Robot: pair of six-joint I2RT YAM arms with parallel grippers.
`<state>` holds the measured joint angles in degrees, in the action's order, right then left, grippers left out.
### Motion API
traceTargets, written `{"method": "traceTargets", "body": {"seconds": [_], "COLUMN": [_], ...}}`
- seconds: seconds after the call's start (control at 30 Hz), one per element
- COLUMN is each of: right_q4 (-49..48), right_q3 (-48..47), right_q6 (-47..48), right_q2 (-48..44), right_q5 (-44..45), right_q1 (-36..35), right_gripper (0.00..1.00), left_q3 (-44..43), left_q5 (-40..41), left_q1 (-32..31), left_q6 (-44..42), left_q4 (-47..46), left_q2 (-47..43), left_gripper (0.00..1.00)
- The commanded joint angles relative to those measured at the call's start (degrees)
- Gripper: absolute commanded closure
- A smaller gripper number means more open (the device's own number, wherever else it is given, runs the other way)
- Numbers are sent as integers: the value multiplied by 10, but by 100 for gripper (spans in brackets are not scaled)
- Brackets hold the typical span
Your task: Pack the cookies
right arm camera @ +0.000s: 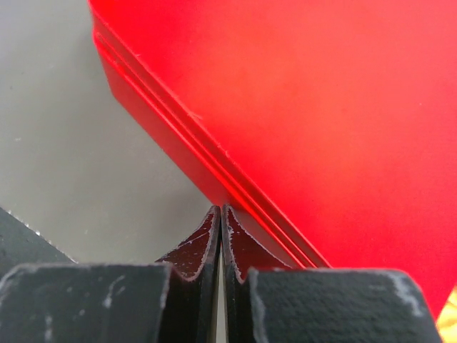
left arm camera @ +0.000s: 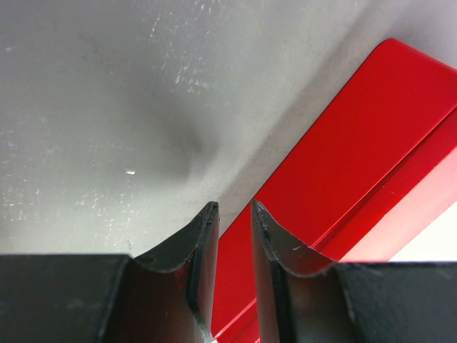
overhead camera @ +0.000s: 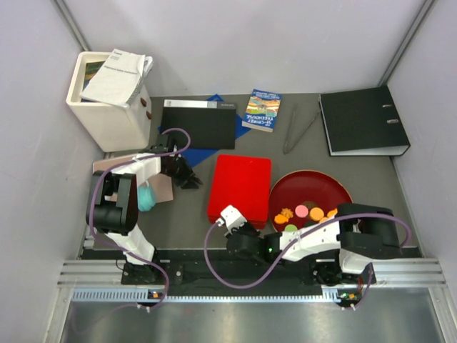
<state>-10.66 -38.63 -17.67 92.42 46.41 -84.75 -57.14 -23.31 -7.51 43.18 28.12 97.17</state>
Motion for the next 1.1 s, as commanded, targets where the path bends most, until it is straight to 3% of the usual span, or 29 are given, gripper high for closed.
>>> {"method": "traceTargets", "body": {"seconds": [0.0, 0.3, 0.4, 0.43, 0.53, 0.63, 0.8, 1.07], "right_q4": [-2, 164, 308, 352, 389, 417, 357, 191], "right_q3": [-22, -138, -244, -288, -352, -405, -364, -187], "right_q6": [50, 112, 13, -6, -52, -76, -83, -169], "right_q2": [-38, -241, -239, -232, -197, -143, -113, -146], "right_q5": [20, 31, -9, -21, -105, -205, -343, -482], "right_q1": [-31, -51, 48, 116, 240, 302, 318, 322], "right_gripper": [100, 100, 100, 100, 100, 100, 100, 100], "left_q3": [-18, -46, -47, -44, -28, -1, 53, 101], "left_q5": [2, 26, 57, 63, 69, 68, 56, 45], "left_q1": [8, 25, 26, 26, 26, 25, 22, 22], "left_q6": [-1, 14, 14, 13, 6, 1, 2, -5], "left_q4": [2, 16, 17, 14, 17, 18, 3, -10], "left_q2": [-21, -25, -59, -66, -92, -119, -164, -165], "left_gripper": [70, 71, 72, 72, 73, 75, 76, 76]}}
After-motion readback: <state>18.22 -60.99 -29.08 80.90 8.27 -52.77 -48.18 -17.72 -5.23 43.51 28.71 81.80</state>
